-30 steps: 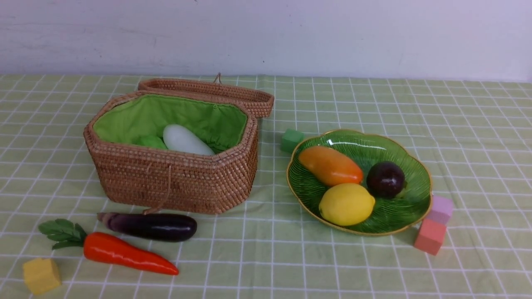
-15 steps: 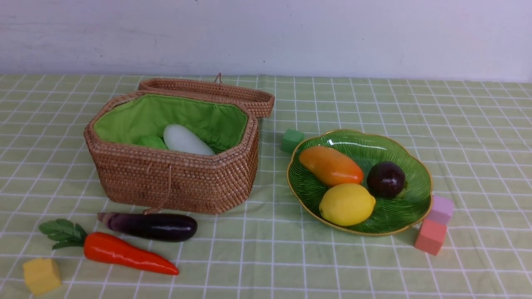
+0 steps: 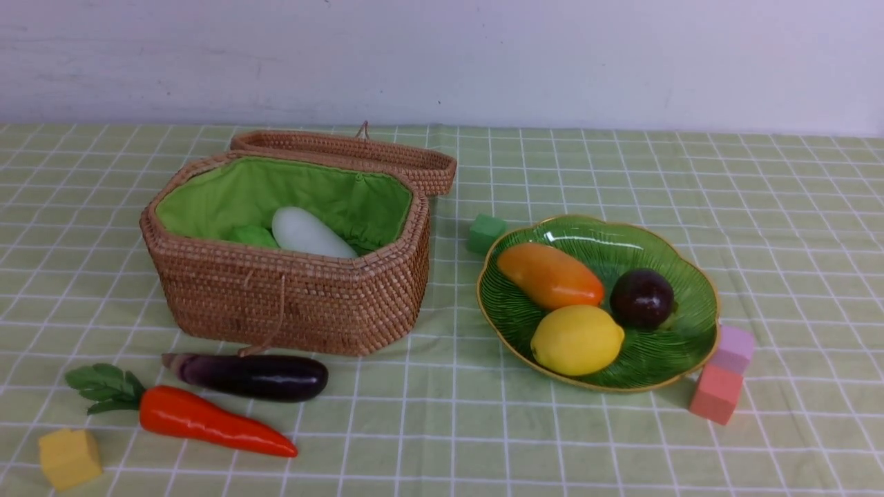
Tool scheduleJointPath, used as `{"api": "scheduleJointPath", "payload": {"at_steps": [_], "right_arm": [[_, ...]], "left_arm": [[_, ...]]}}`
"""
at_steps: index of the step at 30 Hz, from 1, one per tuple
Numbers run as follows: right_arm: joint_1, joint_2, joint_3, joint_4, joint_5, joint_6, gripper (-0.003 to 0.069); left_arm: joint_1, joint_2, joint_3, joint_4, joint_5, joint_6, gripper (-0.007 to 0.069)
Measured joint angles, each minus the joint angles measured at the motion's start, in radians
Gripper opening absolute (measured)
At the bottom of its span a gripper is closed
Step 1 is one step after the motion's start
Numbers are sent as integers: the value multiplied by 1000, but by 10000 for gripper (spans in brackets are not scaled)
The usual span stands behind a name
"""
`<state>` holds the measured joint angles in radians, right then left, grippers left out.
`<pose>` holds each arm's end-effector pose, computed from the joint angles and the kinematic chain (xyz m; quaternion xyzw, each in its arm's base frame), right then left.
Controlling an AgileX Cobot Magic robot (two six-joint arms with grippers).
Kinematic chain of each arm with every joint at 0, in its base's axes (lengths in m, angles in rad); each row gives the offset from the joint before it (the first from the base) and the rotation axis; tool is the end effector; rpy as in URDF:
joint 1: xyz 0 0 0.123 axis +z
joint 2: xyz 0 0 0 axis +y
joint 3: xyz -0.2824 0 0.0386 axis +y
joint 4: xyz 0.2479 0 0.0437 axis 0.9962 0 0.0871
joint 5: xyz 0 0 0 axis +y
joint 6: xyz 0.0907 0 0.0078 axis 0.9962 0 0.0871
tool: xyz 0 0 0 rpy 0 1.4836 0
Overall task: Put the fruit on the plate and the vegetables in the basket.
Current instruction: Use the left arm to grab a carrot and put it into the left basket
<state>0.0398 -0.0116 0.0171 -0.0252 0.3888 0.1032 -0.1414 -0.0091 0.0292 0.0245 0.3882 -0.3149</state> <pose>0.0520 0.0012 0.1730 0.0190 0.8067 0.0315 0.5898 0.0519 -0.0065 0.1689 -0.0638 0.8085 -0.1222 0.5721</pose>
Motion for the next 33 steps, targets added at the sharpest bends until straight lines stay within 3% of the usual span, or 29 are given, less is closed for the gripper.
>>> {"api": "scheduleJointPath", "payload": {"at_steps": [8, 33], "right_arm": [[-32, 0, 1, -89, -2, 102, 41], [-32, 0, 1, -96, -3, 105, 68]], "left_arm": [[0, 0, 0, 0, 0, 0, 238], [0, 0, 0, 0, 0, 0, 238]]}}
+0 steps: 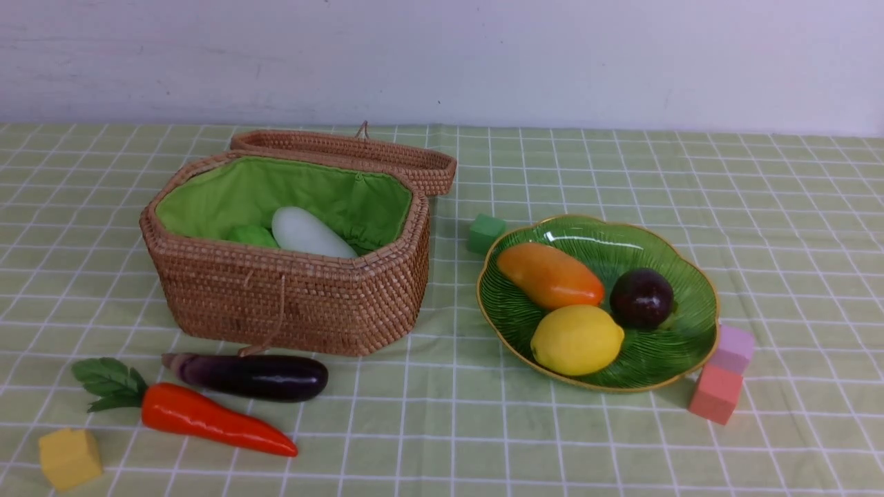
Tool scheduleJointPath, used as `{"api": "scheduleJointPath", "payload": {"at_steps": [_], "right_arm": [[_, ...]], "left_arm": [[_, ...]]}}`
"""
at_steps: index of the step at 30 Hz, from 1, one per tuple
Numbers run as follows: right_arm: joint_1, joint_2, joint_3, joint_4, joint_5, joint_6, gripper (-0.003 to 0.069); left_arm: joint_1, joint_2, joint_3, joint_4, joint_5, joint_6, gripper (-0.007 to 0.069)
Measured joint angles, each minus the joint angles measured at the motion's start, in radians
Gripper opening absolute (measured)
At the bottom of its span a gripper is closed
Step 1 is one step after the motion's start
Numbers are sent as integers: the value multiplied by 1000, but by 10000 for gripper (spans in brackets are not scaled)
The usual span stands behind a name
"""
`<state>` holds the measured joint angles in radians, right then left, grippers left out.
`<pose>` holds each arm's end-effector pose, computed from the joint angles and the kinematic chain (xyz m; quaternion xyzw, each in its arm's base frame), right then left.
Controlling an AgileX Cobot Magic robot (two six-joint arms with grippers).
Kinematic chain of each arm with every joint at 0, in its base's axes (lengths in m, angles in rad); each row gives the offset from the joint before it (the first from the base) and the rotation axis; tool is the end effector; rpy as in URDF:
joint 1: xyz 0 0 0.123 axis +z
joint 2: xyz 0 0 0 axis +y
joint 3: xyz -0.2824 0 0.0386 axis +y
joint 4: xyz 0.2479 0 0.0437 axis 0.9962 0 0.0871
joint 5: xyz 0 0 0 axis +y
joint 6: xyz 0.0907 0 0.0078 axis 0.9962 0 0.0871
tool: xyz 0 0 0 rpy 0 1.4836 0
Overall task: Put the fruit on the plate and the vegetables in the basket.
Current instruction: Use the left arm to grab a carrot and put it into the left basket
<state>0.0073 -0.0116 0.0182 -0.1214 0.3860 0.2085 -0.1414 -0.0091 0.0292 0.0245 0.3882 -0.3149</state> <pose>0.0521 -0.0038 0.1731 0.0492 0.8041 0.0122 0.5924 0.0519 -0.0065 0.1689 -0.0638 0.8085 -0.1222 0.5721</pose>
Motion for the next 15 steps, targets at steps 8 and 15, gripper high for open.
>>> {"api": "scheduleJointPath", "payload": {"at_steps": [8, 15], "right_arm": [[0, 0, 0, 0, 0, 0, 81], [0, 0, 0, -1, 0, 0, 91]], "left_arm": [[0, 0, 0, 0, 0, 0, 238], [0, 0, 0, 0, 0, 0, 238]]}}
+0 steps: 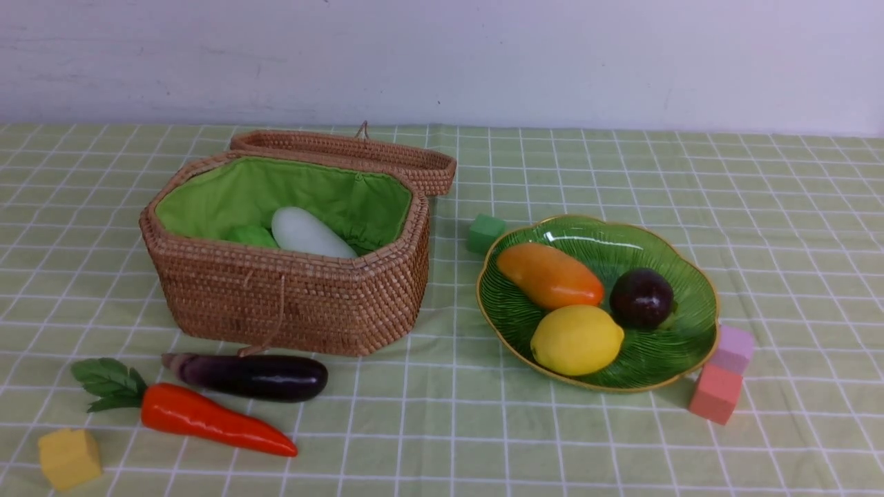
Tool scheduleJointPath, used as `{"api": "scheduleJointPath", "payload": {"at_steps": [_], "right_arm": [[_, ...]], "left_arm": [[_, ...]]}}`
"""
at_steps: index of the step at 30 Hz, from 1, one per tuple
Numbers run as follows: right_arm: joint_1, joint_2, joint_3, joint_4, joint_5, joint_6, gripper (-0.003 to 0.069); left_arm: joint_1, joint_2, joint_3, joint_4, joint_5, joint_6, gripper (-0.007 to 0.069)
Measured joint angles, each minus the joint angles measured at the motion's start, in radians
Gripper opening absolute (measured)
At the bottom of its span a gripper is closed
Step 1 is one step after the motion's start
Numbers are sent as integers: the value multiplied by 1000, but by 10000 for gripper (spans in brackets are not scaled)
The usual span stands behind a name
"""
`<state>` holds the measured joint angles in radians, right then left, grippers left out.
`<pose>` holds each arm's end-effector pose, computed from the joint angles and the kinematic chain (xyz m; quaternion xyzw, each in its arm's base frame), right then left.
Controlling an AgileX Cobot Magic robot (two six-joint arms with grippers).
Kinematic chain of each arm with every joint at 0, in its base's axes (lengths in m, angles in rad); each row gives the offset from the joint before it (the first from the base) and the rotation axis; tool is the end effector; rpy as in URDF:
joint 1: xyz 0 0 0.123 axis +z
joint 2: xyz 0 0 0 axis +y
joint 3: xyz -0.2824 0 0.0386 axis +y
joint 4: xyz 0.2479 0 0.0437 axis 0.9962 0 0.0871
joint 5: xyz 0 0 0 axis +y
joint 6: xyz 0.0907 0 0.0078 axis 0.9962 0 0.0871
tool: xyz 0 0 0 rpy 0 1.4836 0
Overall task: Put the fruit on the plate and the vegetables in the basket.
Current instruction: Use the left arm to grab a carrot and put it into the left basket
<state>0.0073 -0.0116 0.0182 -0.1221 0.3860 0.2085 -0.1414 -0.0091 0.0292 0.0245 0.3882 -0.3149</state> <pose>0.0521 -0.0038 0.1731 0.0490 0.8041 0.0119 0.5924 0.0519 -0.0065 0.1689 -0.0638 0.8085 -0.1222 0.5721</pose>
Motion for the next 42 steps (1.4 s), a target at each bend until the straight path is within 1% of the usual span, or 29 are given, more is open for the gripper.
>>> {"api": "scheduleJointPath", "payload": {"at_steps": [19, 21, 24, 25, 27, 28, 30, 32, 35, 36, 38, 42], "right_arm": [[-3, 0, 0, 0, 0, 0, 114], [-3, 0, 0, 0, 0, 0, 117], [-3, 0, 0, 0, 0, 0, 118], [-3, 0, 0, 0, 0, 0, 120], [-3, 0, 0, 0, 0, 0, 123], [-3, 0, 0, 0, 0, 0, 125], [-3, 0, 0, 0, 0, 0, 127], [-3, 0, 0, 0, 0, 0, 128], [-3, 0, 0, 0, 0, 0, 129], [-3, 0, 0, 0, 0, 0, 132], [-3, 0, 0, 0, 0, 0, 132], [-3, 0, 0, -2, 0, 0, 138]], "left_arm": [[0, 0, 0, 0, 0, 0, 238], [0, 0, 0, 0, -9, 0, 238], [0, 0, 0, -5, -66, 0, 238], [0, 0, 0, -25, -141, 0, 238], [0, 0, 0, -60, -237, 0, 238], [0, 0, 0, -92, -326, -4, 238], [0, 0, 0, -157, -443, -23, 238], [0, 0, 0, -220, -578, -61, 238], [0, 0, 0, -261, -720, -101, 238], [-1, 0, 0, -272, -804, -122, 238], [-2, 0, -3, -268, -855, -139, 238], [-3, 0, -70, -192, -857, -146, 238]]}}
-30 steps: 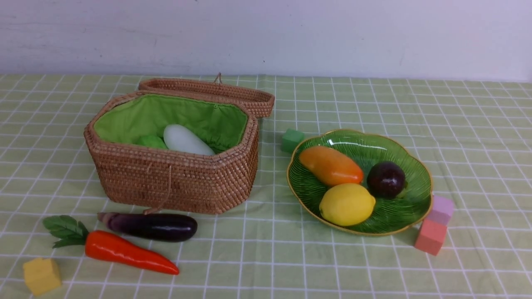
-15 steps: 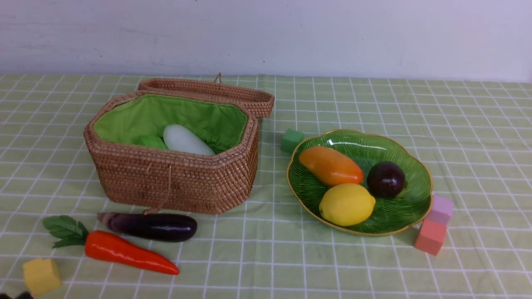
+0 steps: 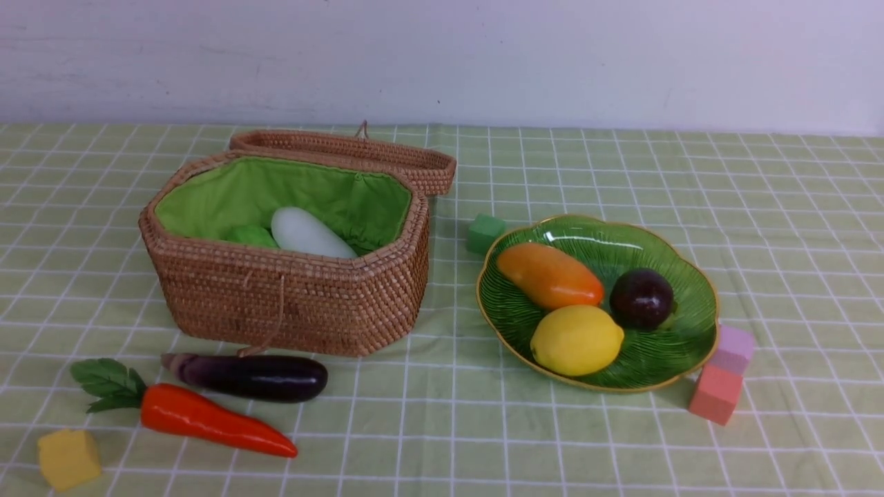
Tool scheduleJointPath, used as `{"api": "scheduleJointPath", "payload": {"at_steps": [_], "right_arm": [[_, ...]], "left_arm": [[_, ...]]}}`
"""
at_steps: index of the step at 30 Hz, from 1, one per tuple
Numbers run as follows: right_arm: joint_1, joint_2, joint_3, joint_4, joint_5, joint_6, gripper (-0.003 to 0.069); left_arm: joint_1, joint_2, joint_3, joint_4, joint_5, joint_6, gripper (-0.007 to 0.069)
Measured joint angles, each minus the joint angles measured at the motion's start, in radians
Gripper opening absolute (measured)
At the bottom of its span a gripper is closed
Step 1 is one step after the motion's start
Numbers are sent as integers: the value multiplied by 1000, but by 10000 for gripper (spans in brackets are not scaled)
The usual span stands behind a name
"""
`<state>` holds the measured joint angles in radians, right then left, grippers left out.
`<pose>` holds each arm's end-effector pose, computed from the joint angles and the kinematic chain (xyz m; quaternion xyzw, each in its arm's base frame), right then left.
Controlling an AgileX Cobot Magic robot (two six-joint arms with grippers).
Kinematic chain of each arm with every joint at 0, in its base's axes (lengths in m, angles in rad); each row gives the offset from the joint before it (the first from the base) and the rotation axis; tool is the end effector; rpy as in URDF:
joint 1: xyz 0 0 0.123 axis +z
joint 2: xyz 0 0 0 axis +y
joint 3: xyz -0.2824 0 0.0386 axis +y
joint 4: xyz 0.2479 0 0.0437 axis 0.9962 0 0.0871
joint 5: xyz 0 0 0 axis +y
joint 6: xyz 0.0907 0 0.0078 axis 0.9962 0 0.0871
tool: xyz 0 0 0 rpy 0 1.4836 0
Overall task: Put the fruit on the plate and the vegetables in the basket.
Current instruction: Use the left arm to grab a carrot and put it into the left basket
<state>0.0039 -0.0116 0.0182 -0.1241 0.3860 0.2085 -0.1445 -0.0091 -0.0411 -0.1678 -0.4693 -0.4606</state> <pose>0.0521 -0.0041 0.1732 0.0498 0.8040 0.0101 0.5925 0.0382 0.0014 0.2663 -0.1401 0.4455 -0.3095 0.8283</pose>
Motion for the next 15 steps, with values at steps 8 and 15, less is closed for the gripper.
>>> {"api": "scheduleJointPath", "payload": {"at_steps": [8, 15], "right_arm": [[0, 0, 0, 0, 0, 0, 141], [0, 0, 0, 0, 0, 0, 148]], "left_arm": [[0, 52, -364, 194, 257, 72, 238], [0, 327, -654, 202, 703, 155, 238]]}}
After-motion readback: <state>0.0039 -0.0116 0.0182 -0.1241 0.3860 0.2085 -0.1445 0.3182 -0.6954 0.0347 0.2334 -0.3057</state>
